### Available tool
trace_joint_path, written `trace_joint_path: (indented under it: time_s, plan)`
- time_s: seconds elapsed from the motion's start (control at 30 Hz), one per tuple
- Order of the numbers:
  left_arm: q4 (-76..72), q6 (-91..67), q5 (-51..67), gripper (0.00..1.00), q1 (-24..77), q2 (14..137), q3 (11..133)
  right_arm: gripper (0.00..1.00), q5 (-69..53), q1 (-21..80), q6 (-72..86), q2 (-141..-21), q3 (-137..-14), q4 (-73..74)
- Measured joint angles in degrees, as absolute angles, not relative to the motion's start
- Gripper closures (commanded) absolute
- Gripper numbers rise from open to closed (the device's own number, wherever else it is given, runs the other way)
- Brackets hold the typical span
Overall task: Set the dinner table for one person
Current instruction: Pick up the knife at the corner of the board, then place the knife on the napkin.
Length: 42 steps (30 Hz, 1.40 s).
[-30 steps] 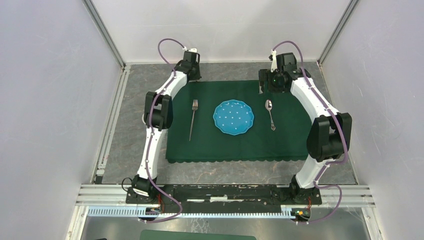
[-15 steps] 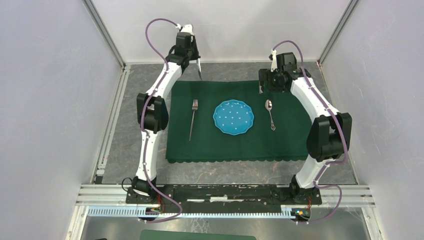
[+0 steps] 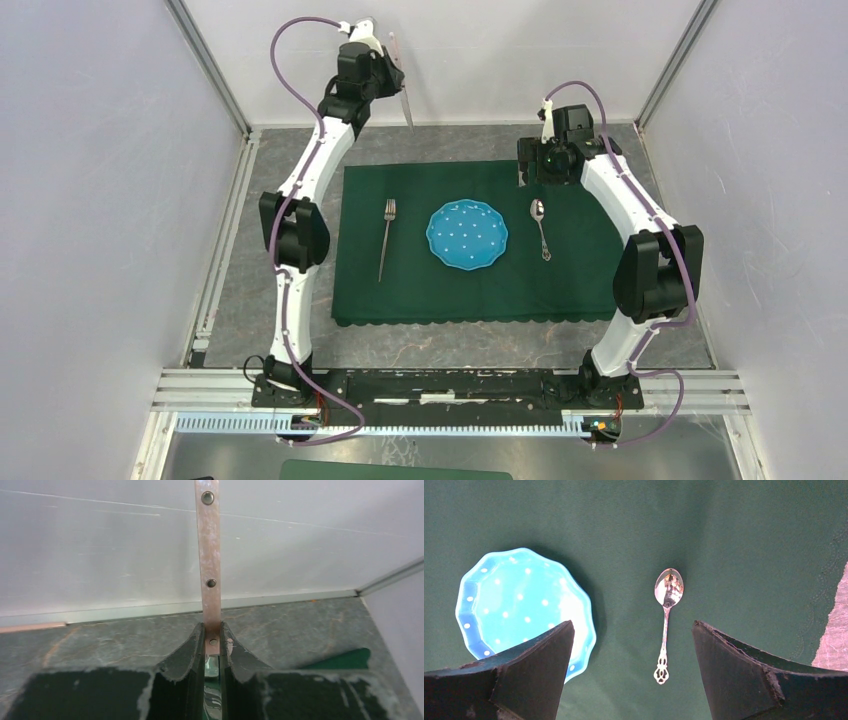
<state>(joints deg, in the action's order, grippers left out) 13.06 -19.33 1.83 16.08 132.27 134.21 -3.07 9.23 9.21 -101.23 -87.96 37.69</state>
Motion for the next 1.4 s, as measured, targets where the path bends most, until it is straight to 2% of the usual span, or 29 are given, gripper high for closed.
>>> trace_joint_path:
  time_s: [0.27,0.67,1.13,1.4]
  plan:
    - [12.49,-25.36,11.51,0.98,17.61,131.39,131.81,0.06,-4.16,9.23,9.58,-102.08,-89.25,37.23]
    - [18.06,-27.86,26.5,0.98,26.96,135.44,132.55,0.06,-3.97,7.62,10.63,-102.39,-94.02,36.77]
    - [21.89,-29.28,36.86,0.98,31.05,136.35,131.79,0.06,0.64,6.59,12.97,-98.67,-94.37,33.95]
    - [22.85,-29.34,42.76,0.98,37.32,138.82,131.79,0.06,2.61,5.82,13.76,-95.48,-94.17,32.97]
